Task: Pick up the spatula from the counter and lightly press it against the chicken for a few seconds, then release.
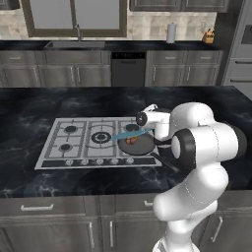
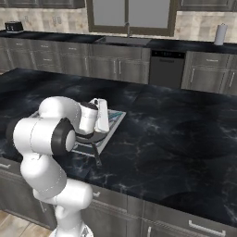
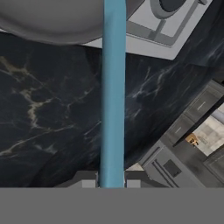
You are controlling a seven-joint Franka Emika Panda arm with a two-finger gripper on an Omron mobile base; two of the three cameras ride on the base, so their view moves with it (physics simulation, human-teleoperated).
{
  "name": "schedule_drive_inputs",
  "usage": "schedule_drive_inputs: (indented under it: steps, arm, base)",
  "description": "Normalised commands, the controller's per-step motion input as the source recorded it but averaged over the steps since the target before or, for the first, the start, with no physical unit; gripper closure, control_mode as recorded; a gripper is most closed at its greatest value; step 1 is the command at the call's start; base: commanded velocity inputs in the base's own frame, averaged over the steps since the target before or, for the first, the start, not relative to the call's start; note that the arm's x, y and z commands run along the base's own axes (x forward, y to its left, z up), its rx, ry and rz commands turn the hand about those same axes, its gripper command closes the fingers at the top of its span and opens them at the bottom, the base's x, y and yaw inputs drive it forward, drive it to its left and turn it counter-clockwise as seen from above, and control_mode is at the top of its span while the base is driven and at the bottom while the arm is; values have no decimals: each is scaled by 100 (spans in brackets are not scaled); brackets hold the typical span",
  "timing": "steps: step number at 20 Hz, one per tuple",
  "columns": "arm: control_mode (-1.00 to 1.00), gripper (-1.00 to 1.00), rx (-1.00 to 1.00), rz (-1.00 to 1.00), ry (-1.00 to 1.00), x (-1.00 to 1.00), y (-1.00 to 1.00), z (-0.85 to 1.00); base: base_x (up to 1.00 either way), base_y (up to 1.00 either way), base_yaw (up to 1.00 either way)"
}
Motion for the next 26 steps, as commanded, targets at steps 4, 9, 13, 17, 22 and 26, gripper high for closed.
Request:
schedule_drive_inputs:
  steps: [4, 9, 13, 17, 22, 26]
  arm:
    - [-100, 100, 0, 0, 0, 0, 0, 0]
    - [-100, 100, 0, 0, 0, -1, 0, 8]
    - [-100, 100, 5, 2, -1, -23, -2, 54]
    - [-100, 100, 10, 6, -1, -32, -4, 84]
    - [-100, 100, 20, 4, 2, -30, -11, 80]
    - [-100, 100, 25, 2, 12, -30, -19, 61]
  base:
    - [0, 0, 0]
    - [0, 0, 0]
    - [0, 0, 0]
    - [0, 0, 0]
    - [0, 0, 0]
    - [0, 0, 0]
